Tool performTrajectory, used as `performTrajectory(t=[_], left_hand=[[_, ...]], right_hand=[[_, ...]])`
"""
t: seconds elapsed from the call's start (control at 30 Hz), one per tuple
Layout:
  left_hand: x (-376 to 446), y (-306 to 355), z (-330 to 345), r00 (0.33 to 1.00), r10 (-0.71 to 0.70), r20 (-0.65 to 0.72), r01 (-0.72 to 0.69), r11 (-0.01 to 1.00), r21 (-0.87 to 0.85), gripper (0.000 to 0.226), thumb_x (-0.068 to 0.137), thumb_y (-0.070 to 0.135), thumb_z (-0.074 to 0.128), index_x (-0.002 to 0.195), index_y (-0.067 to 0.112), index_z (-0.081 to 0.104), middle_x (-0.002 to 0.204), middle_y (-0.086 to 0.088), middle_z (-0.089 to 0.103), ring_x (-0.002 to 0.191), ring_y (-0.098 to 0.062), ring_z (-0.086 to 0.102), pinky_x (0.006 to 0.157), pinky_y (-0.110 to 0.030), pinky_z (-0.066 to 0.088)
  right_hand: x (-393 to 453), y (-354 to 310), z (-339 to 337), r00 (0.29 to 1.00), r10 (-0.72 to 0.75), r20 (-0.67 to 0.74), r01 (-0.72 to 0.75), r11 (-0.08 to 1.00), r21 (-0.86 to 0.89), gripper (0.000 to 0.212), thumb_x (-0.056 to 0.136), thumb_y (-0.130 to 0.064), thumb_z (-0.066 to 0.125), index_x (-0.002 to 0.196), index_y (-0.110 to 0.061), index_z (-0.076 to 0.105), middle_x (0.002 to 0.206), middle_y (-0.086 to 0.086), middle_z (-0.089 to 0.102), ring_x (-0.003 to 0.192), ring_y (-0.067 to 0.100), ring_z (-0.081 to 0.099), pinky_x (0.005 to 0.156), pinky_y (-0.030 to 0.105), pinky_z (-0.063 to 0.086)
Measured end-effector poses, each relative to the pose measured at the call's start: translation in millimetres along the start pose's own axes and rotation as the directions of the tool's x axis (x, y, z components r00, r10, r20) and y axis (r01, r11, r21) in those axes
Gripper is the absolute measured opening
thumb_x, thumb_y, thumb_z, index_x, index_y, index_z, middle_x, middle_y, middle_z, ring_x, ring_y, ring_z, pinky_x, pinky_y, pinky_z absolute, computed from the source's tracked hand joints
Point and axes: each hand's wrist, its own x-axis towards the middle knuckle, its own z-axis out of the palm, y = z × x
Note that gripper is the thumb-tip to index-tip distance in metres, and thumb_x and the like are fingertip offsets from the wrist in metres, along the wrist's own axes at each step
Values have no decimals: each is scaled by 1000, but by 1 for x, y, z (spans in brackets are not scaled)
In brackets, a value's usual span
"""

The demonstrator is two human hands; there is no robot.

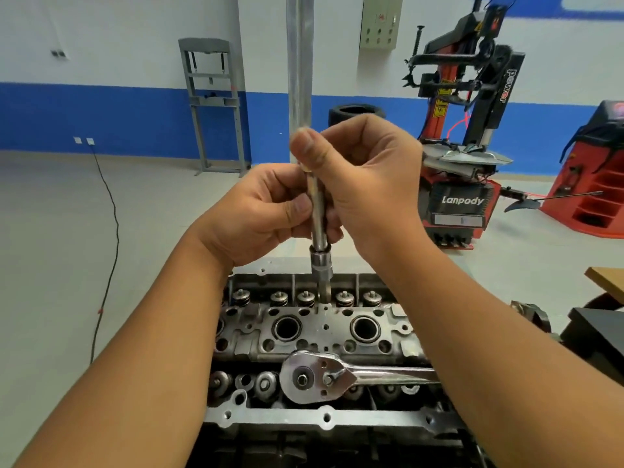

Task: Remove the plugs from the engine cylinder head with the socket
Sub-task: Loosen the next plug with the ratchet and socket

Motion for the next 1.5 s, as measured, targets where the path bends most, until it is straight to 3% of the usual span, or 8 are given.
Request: performTrajectory(t=[0.2,0.43,0.6,0.8,0.97,1.17,1.33,1.5], left_hand=[[2,-8,-6,998,63,-12,-63,998,16,37,88,26,80,114,1,72,99,-14,77,91,-30,76,86,-43,63],[0,-4,0,989,125,-84,-118,990,80,30,77,27,88,103,14,81,97,-2,81,89,-22,78,77,-38,65],[2,-3,3,991,83,-108,-76,995,67,43,63,26,99,95,11,75,84,-5,75,77,-21,76,71,-36,63],[2,-6,3,996,60,-65,-57,998,39,30,72,32,93,93,17,79,87,-2,75,83,-18,74,74,-31,61],[-2,-6,0,998,1,67,1,999,-34,26,91,27,78,113,14,78,110,-11,77,105,-31,73,93,-50,58],[-3,-7,-3,999,3,35,-3,1000,12,28,88,22,80,114,14,77,103,-9,77,94,-26,76,90,-47,61],[-1,-7,0,992,38,-119,-26,995,99,34,67,28,97,95,20,81,90,-4,79,83,-22,77,76,-36,63],[-4,-8,1,998,-29,-54,29,1000,4,36,86,34,82,115,13,76,104,-11,78,98,-30,76,86,-47,62]], right_hand=[[1,2,1,999,-51,18,52,998,-32,30,85,-24,86,79,-3,65,79,23,72,69,35,71,62,45,61],[-4,2,12,993,-81,82,89,991,-100,51,111,-23,47,87,20,60,79,38,60,79,53,61,72,64,51],[11,-11,10,981,23,191,-43,994,97,27,100,-25,68,90,0,69,79,25,66,66,24,68,66,39,58],[12,5,2,972,9,236,-60,975,212,26,88,-16,82,82,-10,57,72,13,69,66,21,70,62,34,57],[9,2,-7,936,67,344,-177,937,300,19,98,-16,71,87,-4,62,86,22,72,50,14,67,40,17,47],[13,3,-11,906,87,414,-227,926,302,25,106,-26,59,95,-6,70,86,16,75,65,17,72,51,20,53],[12,7,-8,928,88,361,-167,966,196,19,91,-26,77,80,-13,68,85,15,75,83,30,75,80,48,64],[11,2,-13,886,172,431,-295,925,239,26,102,-30,65,92,-6,65,90,15,74,59,19,67,41,25,47]])
